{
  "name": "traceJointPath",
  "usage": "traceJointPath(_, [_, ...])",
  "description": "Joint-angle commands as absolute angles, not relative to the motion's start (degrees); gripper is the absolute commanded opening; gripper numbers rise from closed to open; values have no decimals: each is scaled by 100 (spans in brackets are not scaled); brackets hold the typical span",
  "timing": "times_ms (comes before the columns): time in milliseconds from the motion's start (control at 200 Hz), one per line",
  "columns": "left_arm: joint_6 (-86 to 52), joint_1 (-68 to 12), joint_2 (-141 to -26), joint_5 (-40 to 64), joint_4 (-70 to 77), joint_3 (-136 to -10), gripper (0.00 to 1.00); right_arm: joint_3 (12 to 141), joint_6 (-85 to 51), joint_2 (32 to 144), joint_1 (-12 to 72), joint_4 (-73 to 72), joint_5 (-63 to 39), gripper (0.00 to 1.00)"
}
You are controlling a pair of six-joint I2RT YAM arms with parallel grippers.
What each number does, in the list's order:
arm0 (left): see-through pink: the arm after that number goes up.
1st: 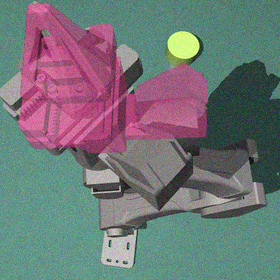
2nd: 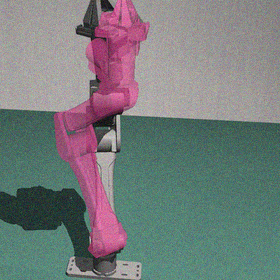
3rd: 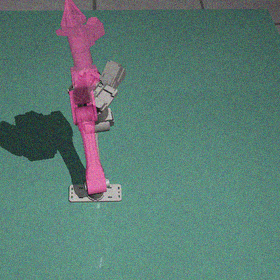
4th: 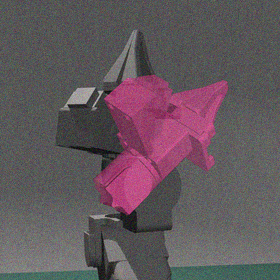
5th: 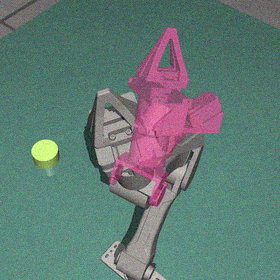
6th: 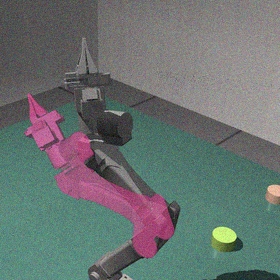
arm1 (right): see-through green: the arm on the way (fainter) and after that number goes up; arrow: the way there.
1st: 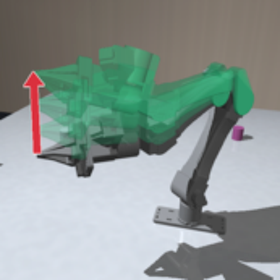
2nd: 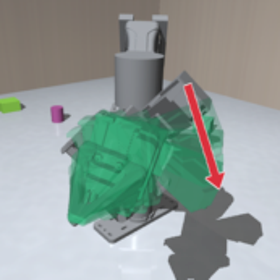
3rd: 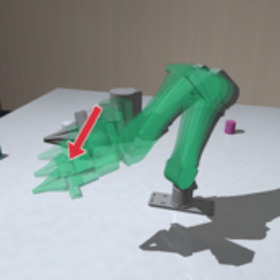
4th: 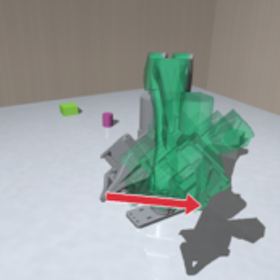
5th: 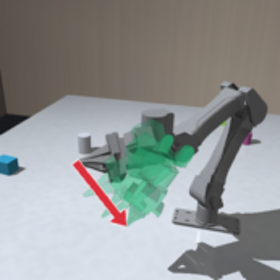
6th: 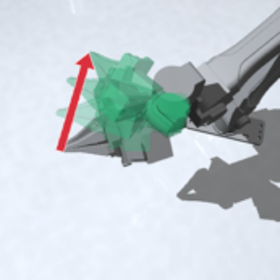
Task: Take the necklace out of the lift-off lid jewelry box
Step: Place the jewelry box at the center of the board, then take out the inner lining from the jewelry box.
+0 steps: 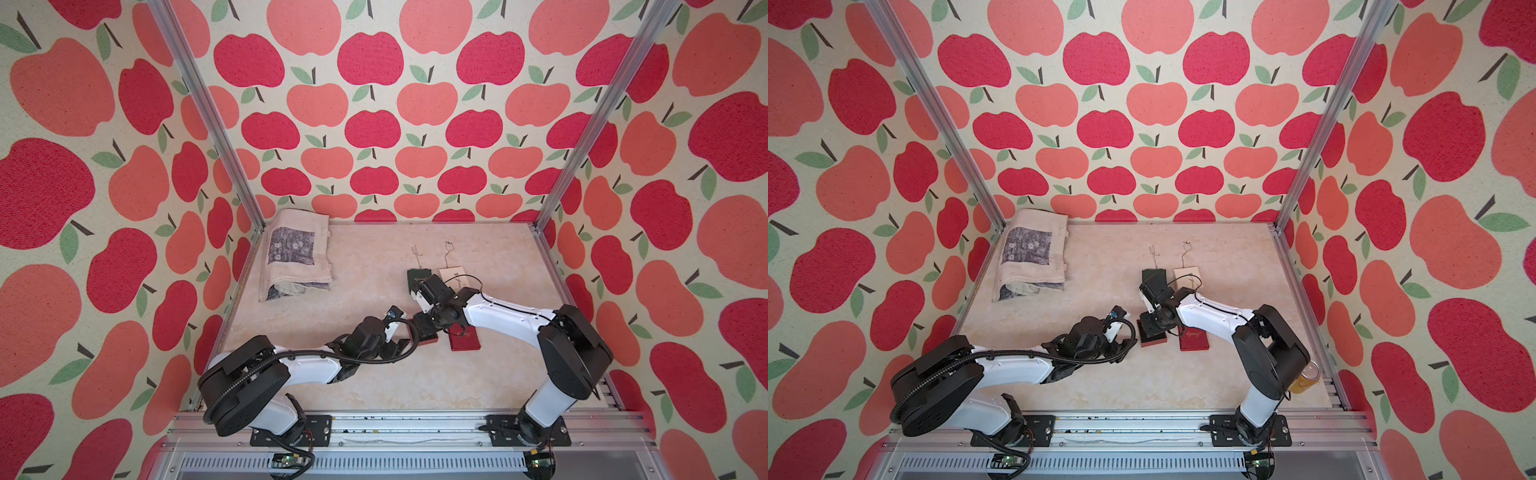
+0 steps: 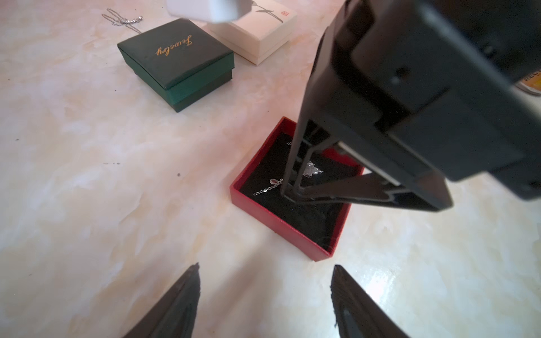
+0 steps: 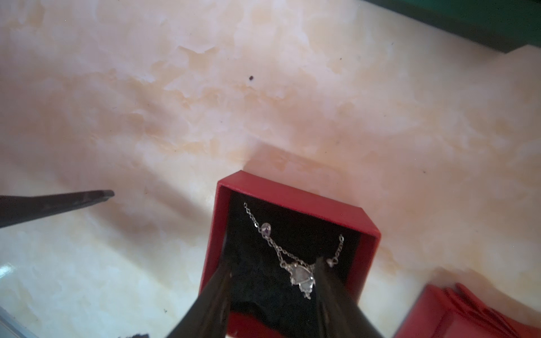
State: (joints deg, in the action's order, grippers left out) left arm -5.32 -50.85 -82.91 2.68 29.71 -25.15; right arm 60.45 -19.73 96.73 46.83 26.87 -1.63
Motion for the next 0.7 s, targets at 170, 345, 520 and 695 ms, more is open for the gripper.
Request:
traceJointPath(170, [-639,-5066,-8396,378,3110,-2646,71,6309,-1623,9953,4694,2833,-231,56])
traceJointPath(345, [-641,-5060,-8339,353,3066,-2639,70,6350,-1593,10254,4663,2806,-299,57])
traceJointPath(520, [-624,-5062,-8246,325,2993,-2610,69,6298,-1712,10535,4659,2703,-399,54])
traceJointPath(695, [-613,-5054,-8209,338,2955,-2619,67,6293,-1797,10573,4651,2683,-444,26])
